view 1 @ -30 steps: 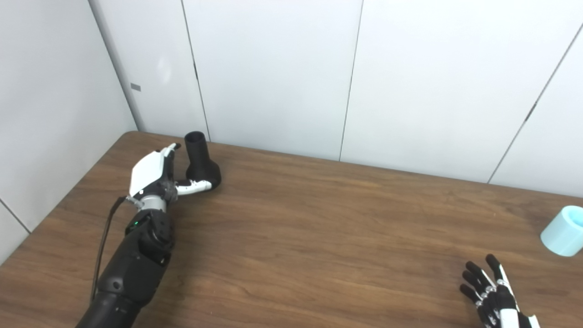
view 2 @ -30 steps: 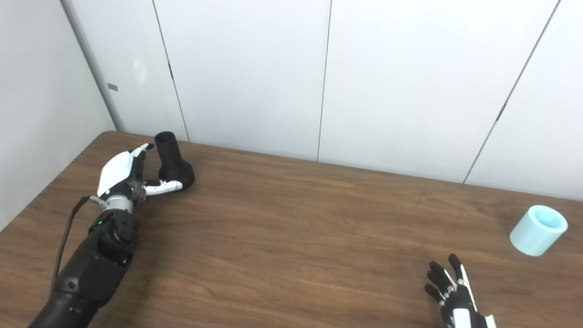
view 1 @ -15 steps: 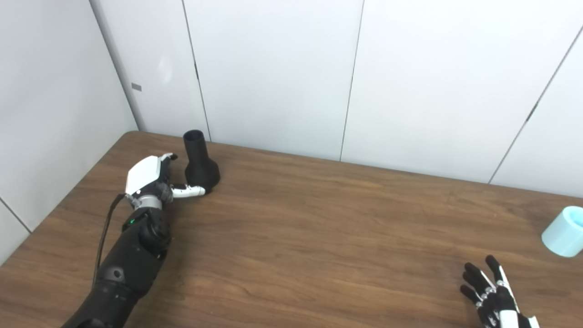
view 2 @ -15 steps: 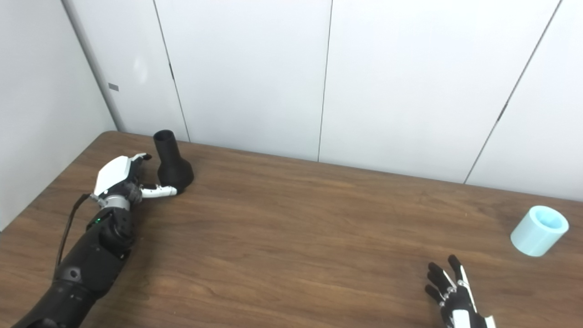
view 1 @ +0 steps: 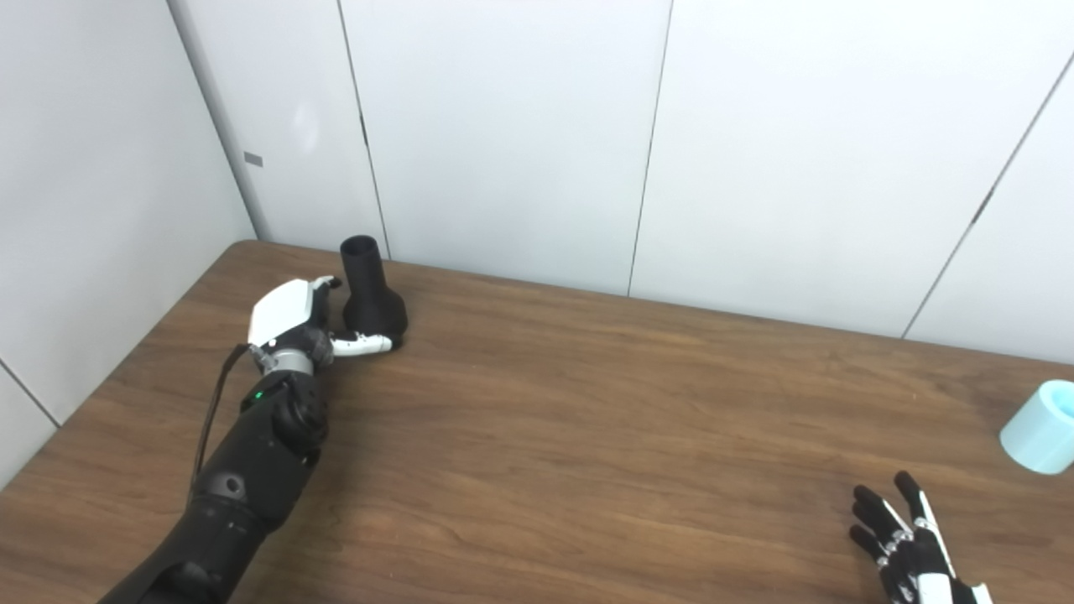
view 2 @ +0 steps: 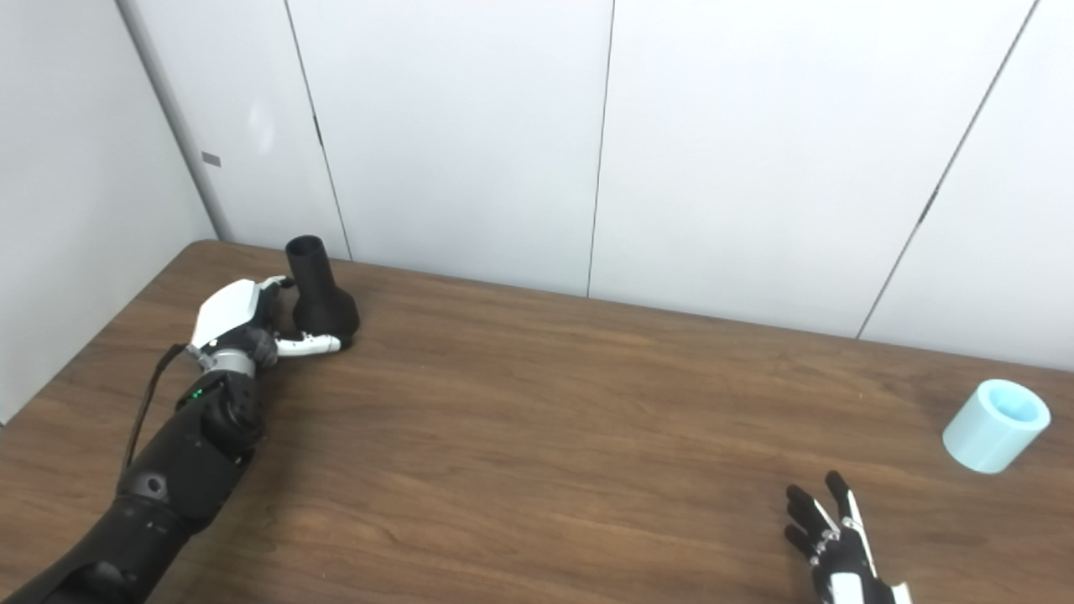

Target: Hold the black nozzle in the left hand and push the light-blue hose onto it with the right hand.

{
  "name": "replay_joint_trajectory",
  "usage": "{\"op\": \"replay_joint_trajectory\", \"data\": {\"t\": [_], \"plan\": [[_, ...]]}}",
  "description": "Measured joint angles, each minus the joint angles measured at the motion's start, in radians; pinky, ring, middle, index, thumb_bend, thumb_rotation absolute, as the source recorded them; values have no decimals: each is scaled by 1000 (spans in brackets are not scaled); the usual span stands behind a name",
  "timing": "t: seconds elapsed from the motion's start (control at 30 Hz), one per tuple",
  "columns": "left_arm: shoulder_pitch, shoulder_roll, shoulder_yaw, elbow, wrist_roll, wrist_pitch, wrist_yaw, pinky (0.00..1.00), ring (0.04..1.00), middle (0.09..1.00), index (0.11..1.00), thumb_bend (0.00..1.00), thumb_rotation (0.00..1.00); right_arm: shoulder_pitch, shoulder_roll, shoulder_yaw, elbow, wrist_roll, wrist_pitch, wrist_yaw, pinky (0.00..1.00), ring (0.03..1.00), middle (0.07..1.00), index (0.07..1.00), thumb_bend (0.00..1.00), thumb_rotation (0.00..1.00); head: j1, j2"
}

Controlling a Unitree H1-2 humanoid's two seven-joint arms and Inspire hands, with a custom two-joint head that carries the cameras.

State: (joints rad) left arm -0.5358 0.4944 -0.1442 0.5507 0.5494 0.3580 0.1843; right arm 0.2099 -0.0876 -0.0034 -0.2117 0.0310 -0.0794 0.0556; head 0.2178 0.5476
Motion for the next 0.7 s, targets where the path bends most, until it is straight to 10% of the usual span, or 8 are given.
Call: {"op": "replay_joint_trajectory", "data": {"t": [0.7], "plan": [[-24,-16,-16,10,-2,0,-24,959,929,887,884,973,379,1,0,4,-1,-60,-4,-13,995,930,860,989,560,1000,0,12]]}}
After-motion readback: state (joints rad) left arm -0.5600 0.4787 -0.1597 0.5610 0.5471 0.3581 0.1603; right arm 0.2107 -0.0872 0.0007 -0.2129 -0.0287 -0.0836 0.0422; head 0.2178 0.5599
